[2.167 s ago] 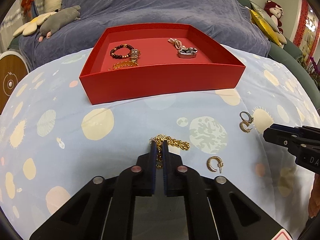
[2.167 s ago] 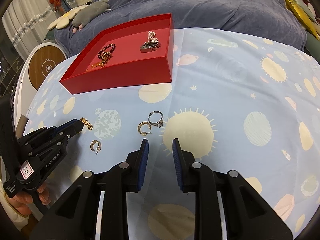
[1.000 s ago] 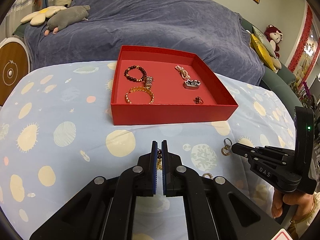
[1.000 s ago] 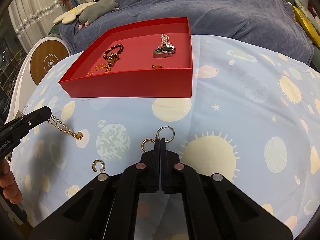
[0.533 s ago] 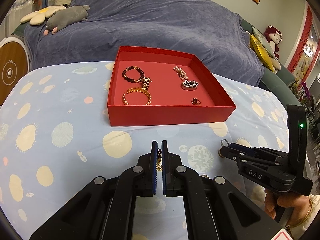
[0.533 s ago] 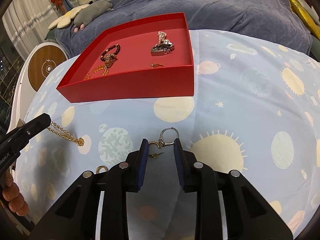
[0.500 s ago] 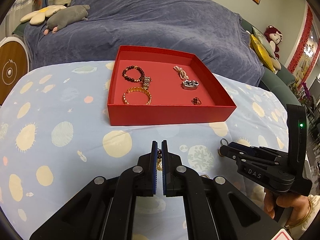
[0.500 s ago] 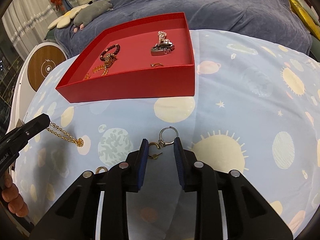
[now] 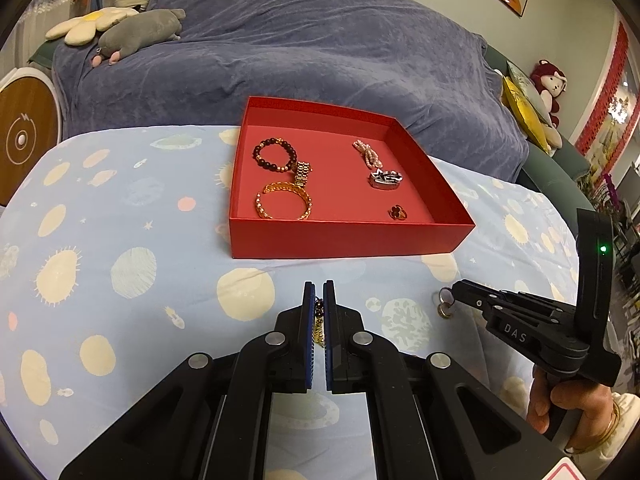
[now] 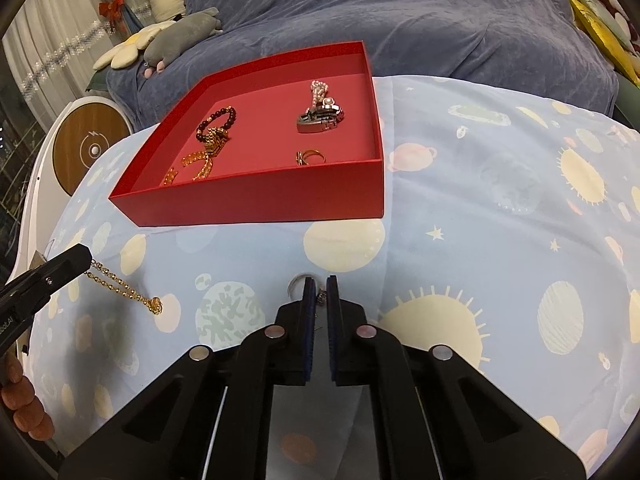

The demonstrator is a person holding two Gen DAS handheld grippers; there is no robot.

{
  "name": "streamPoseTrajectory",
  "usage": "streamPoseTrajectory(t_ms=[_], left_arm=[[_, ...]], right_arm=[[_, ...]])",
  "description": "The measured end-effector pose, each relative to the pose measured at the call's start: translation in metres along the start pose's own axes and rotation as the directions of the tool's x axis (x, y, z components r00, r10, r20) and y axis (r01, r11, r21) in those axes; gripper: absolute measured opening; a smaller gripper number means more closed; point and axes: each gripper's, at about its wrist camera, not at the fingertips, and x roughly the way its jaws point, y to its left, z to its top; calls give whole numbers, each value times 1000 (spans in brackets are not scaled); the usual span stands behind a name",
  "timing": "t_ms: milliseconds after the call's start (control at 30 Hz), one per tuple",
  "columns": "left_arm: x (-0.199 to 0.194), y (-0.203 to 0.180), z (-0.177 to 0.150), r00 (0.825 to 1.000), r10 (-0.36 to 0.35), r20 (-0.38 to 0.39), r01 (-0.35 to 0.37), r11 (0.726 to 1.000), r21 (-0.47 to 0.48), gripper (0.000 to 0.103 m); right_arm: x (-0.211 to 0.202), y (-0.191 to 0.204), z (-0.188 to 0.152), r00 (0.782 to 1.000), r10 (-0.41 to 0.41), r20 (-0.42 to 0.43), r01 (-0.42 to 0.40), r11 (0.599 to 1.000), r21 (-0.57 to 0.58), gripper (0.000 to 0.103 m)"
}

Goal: Organize jewelry
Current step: 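Carry the necklace and silver ring into the red box and open both grippers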

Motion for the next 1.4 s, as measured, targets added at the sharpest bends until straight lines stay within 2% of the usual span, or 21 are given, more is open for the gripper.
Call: streamPoseTrajectory(t_ms=[433,767,900,1033,1200,1333,1400], left_arm=[[-26,6,25,997,2,81,0,1000,-25,1],[-38,-13,96,979,-16,201,13,1000,18,1],[-16,-22,127,979,-24,200,17,999,34,1],[19,-30,143,985,-34,169,26,998,49,1],[67,-29,145,995,-21,96,17,999,47,2],[90,-22,138,998,16,61,-17,999,30,2],[94,-18,134,998,26,64,-28,999,31,10]], right_arm=[[-36,-5,17,996,26,83,-26,1000,1,3],[-47,-2,69,987,35,156,-35,999,-1,3],[-30,-3,95,988,19,153,-18,1000,-6,3],[1,-3,109,993,24,119,-24,1000,-1,3],[34,2,113,996,23,86,-21,1000,-18,3],[48,0,112,997,20,78,-19,1000,-18,4],[49,0,111,996,13,89,-11,1000,-20,4]])
